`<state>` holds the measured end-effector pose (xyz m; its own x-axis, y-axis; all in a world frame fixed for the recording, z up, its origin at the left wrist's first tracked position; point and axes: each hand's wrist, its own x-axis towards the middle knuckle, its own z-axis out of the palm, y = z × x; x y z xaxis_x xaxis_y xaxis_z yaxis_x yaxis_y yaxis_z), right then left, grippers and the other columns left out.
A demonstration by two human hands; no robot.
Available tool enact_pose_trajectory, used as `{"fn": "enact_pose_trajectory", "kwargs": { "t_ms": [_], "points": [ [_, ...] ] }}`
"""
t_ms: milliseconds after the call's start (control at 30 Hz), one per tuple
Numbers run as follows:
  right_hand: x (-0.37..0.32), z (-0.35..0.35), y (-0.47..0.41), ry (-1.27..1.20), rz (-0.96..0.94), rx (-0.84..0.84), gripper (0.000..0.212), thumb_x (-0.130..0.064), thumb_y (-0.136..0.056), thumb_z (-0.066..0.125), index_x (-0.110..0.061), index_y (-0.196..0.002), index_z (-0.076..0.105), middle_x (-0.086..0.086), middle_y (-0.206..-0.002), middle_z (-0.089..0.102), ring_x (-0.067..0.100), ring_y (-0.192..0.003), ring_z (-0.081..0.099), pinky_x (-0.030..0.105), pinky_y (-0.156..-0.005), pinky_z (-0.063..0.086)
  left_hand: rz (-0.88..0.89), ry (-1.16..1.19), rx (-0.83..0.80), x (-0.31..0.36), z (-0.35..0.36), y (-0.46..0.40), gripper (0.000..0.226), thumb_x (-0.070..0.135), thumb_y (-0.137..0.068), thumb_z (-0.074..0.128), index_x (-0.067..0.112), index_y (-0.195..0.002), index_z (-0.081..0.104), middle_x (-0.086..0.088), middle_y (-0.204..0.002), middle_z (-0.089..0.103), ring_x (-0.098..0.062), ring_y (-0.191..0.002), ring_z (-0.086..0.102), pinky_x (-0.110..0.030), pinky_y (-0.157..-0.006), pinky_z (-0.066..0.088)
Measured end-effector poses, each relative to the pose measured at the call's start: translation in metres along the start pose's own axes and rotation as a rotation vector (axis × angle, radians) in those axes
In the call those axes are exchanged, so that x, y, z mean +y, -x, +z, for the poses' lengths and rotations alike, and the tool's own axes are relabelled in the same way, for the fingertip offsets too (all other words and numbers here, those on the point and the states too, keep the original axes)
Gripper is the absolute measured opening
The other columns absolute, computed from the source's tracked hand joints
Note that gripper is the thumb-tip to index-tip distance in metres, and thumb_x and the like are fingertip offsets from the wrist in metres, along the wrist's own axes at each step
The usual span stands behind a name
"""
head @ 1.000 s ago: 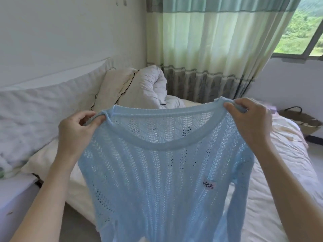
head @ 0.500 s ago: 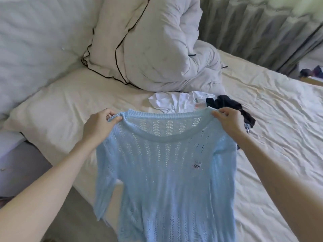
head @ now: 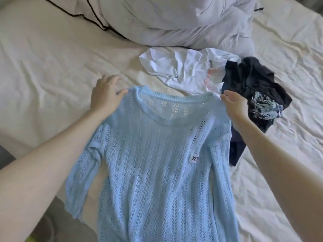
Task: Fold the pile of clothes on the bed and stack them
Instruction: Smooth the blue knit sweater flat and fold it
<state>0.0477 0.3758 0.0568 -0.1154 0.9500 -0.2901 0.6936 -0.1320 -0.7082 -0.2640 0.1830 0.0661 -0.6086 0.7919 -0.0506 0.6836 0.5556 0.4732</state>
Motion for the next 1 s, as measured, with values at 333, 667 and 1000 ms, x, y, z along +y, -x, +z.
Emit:
{"fn": "enact_pose_trajectory", "kwargs": {
  "t_ms": [333,667,1000],
  "points": [
    [0.081,0.083,0.179,0.330,-0.130,-0.279,0.047,-0.021,-0.097,0.050,-0.009,-0.142,0.041,0.011,-0.150,0.035,0.025,-0.142,0.025,0.038,-0.116,0.017,-0.403,0.231,-0.139,-0.081,0.062,0.188,0.027,0.006,-0.088,0.061,0.000,-0.113,0.056,-0.019,-0.110,0.057,-0.030,-0.087,0.057,-0.033,-0.081,0.040],
    [0.141,0.140,0.375,0.491,-0.221,-0.400,0.052,-0.014,-0.085,0.068,-0.007,-0.135,0.052,0.018,-0.146,0.039,0.042,-0.136,0.032,0.060,-0.107,0.024,-0.610,0.423,-0.302,-0.131,0.087,0.306,0.011,0.020,-0.090,0.062,0.015,-0.094,0.052,0.003,-0.085,0.051,-0.010,-0.077,0.049,-0.018,-0.065,0.034],
    [0.156,0.133,0.413,0.599,-0.226,-0.398,0.057,-0.022,-0.095,0.053,-0.015,-0.147,0.031,0.015,-0.157,0.013,0.035,-0.145,0.007,0.052,-0.117,0.012,-0.595,0.462,-0.004,-0.181,0.027,0.347,0.011,0.022,-0.100,0.042,0.011,-0.099,0.044,0.006,-0.071,0.042,-0.006,-0.060,0.039,-0.007,-0.049,0.032]
  ]
}}
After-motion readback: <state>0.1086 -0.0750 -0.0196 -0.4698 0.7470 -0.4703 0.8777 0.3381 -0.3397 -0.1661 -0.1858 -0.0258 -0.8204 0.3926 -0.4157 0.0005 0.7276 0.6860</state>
